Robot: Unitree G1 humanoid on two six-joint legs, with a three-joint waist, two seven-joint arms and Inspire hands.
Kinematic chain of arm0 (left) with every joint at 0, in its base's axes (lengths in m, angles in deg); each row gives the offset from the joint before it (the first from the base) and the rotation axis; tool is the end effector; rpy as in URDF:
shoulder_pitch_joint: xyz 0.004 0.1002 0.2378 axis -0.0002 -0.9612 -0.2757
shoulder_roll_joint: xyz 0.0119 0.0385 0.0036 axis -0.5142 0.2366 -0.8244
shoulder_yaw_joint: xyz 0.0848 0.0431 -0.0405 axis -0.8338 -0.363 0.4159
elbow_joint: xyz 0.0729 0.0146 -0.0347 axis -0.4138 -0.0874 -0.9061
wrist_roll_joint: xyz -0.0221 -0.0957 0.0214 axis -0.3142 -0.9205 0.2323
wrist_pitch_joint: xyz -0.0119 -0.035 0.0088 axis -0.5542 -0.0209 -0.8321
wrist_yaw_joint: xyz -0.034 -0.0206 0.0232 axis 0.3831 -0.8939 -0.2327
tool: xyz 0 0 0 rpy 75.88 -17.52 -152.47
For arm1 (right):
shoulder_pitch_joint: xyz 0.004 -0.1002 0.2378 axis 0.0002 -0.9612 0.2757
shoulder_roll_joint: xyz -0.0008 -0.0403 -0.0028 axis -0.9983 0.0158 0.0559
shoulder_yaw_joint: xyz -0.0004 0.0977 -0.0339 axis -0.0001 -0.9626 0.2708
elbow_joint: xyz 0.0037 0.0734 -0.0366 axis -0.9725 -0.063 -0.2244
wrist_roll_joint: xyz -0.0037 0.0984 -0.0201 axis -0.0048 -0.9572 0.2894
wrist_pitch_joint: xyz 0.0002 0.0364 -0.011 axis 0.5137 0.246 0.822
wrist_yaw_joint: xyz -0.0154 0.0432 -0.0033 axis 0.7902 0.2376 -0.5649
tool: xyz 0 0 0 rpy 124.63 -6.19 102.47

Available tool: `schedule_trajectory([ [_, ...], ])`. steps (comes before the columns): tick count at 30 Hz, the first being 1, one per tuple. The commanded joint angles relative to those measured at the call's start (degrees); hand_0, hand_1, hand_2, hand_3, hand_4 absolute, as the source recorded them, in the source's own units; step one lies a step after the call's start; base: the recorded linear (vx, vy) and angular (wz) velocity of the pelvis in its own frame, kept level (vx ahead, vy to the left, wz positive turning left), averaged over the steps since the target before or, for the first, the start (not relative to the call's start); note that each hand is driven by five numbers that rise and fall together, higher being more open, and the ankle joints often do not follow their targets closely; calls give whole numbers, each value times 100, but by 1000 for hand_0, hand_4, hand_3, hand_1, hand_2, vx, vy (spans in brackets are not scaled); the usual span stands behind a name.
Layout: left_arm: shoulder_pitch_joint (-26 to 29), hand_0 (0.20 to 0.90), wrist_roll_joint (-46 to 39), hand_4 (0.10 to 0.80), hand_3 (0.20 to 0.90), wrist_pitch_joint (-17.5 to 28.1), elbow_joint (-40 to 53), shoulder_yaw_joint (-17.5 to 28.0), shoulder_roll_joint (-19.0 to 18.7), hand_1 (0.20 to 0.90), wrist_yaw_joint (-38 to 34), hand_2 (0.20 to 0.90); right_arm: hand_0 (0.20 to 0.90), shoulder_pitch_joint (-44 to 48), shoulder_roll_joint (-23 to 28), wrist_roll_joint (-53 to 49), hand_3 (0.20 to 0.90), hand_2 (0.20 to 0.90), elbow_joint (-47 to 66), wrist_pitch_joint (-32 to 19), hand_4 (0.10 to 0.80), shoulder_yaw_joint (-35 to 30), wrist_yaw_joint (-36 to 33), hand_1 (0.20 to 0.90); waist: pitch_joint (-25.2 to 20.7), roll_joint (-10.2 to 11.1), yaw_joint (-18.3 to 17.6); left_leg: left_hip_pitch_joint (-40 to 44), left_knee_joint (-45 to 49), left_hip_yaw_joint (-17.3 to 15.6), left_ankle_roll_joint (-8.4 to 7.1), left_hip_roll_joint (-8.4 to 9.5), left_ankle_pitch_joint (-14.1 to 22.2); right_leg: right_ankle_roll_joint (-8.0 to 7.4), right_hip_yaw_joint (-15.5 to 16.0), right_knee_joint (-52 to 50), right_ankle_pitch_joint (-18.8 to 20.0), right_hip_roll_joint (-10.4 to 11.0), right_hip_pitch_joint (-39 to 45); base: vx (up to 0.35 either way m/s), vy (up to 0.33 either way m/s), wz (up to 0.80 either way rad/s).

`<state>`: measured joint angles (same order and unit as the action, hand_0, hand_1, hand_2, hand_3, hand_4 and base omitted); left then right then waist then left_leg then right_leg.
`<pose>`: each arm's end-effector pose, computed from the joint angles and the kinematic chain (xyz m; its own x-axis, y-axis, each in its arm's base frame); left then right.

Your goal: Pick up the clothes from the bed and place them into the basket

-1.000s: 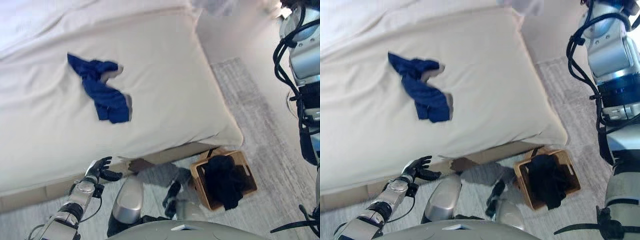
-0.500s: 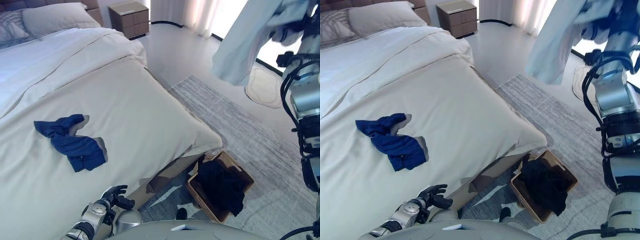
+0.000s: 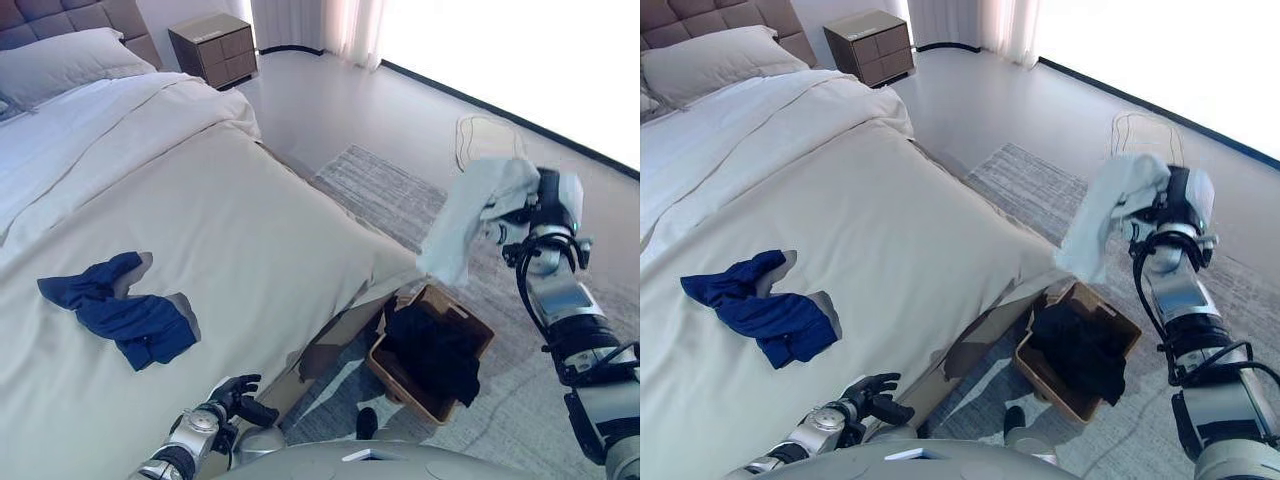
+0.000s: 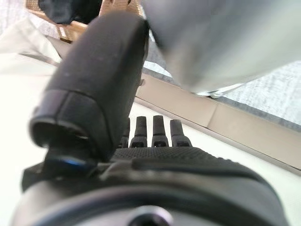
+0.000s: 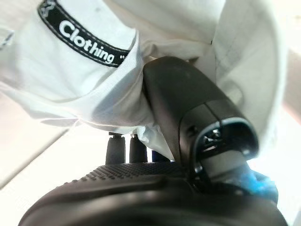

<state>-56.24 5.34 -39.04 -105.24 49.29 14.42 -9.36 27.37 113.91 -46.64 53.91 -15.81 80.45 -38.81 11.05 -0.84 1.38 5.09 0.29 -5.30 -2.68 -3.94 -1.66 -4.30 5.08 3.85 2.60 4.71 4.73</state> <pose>0.1123 0.2057 -0.1045 0.4902 -0.0099 -0.8716 0.3216 0.9315 0.1702 0.2669 -0.2993 0.0805 0.8172 -0.5724 0.0672 0.4595 0.5767 -0.6755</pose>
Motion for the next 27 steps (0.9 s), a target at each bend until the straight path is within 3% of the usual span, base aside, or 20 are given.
schedule_trajectory([
  [1,291,900,-98,800,900,213,-112,-299,-98,900,-149,900,300,679,269,55,200,300,118,-605,100,-380,-563,300,270,150,83,-734,1009,533,-97,160,505,329,232,-557,-328,-172,-206,-227,-83,3],
  [8,596,900,-525,800,900,501,10,-289,-135,900,-383,900,300,905,234,-45,200,300,-494,-802,100,-152,-939,300,1015,-185,-45,-1301,956,593,-160,174,216,361,273,-774,-323,-109,-882,-225,-21,3],
  [16,929,900,-1136,800,900,715,555,-230,-251,900,-537,900,300,1802,344,-122,200,300,-1822,-555,100,299,-1438,300,1857,-802,-164,-2505,1316,635,15,373,27,458,38,-1959,-468,-29,-2585,-174,50,-8],
  [20,920,900,-1150,800,900,669,904,-267,-336,900,-486,900,300,2020,436,-97,200,300,-2320,-301,100,306,-1523,300,1874,-1080,-83,-2969,1258,653,63,469,-143,467,49,-2340,-572,-7,-3183,-16,16,11],
  [21,906,900,-1155,800,900,682,963,-296,-364,900,-468,900,392,2098,465,-42,307,392,-2445,-159,207,340,-1481,392,1874,-1139,-49,-3075,1216,661,82,489,-187,464,36,-2444,-603,-12,-3339,-18,37,13],
  [22,896,900,-1179,800,900,698,1019,-327,-391,900,-466,900,867,2167,480,-39,862,867,-2551,-56,762,373,-1456,867,1874,-1188,-16,-3196,1190,672,100,507,-228,463,15,-2563,-634,-14,-3503,-34,34,11],
  [23,898,900,-1229,800,900,687,1106,-359,-434,900,-489,900,900,2213,510,-20,900,900,-2670,-25,800,410,-1454,900,1874,-1225,28,-3400,1202,686,140,548,-257,454,-9,-2757,-680,1,-3769,-31,19,10],
  [27,899,900,-1266,800,900,680,1285,-381,-568,900,-539,900,900,2330,603,41,900,900,-2764,15,800,454,-1493,900,1874,-1190,95,-3946,1571,643,231,651,-146,421,16,-3158,-750,104,-4335,-68,-33,11],
])
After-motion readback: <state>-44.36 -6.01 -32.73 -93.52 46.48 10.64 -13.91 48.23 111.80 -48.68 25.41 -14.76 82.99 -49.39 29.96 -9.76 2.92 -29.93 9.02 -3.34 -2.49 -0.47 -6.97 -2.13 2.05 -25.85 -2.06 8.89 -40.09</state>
